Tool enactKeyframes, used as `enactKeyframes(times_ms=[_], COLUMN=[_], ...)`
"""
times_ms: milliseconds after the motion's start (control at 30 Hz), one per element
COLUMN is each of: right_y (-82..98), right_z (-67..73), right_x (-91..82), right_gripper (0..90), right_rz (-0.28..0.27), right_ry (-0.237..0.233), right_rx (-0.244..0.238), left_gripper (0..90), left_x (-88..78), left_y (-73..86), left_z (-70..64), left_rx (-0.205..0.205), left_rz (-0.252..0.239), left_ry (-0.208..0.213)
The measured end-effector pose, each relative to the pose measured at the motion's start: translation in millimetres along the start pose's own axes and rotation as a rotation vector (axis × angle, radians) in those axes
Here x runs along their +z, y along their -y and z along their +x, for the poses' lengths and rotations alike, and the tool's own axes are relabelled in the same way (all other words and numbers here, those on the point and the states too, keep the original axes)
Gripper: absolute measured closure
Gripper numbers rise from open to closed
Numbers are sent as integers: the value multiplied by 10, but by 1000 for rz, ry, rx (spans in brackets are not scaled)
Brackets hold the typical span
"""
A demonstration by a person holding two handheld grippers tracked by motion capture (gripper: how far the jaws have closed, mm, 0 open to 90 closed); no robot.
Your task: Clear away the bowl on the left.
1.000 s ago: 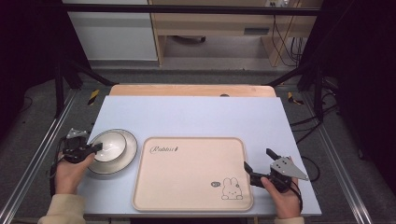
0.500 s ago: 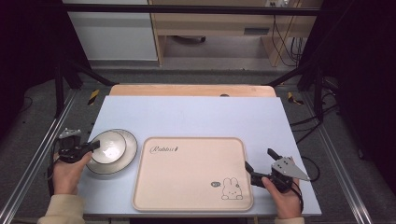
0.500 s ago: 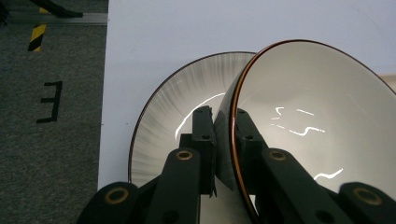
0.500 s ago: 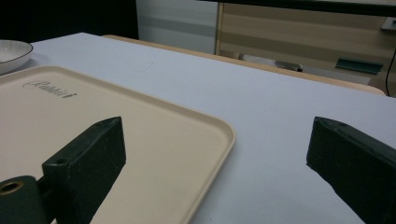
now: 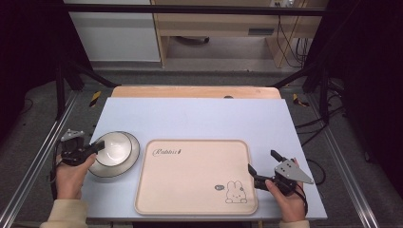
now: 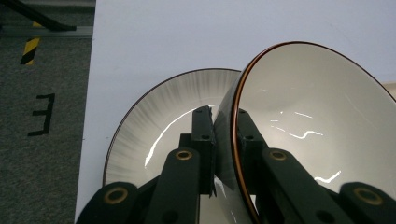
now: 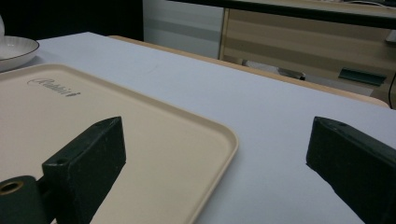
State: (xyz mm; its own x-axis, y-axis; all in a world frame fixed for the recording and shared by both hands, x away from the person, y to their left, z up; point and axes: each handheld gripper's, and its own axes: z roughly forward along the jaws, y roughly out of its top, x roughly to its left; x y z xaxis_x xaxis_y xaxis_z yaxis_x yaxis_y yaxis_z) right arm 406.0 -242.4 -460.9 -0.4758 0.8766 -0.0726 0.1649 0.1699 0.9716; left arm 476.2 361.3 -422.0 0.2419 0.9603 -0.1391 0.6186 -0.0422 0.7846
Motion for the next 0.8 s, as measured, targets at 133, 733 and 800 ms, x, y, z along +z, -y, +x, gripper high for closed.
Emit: enactKeyframes(times_ms=[133,733,800], right_y=[-3,2,2], right_z=[-5,-7,-8], right_x=[-17,-15,-20], right_gripper=[49,49,48], right_rz=[-7,-6,-8], right_ry=[7,4,7], right_rx=[8,-3,3], left_gripper=[817,816,816], left_x=[-5,31,37], left_y=[-11,-60,-60], left_z=[-54,-332,-352], left_rx=[4,53,54], left_rz=[-7,-9,-7], left_ry=[16,79,85])
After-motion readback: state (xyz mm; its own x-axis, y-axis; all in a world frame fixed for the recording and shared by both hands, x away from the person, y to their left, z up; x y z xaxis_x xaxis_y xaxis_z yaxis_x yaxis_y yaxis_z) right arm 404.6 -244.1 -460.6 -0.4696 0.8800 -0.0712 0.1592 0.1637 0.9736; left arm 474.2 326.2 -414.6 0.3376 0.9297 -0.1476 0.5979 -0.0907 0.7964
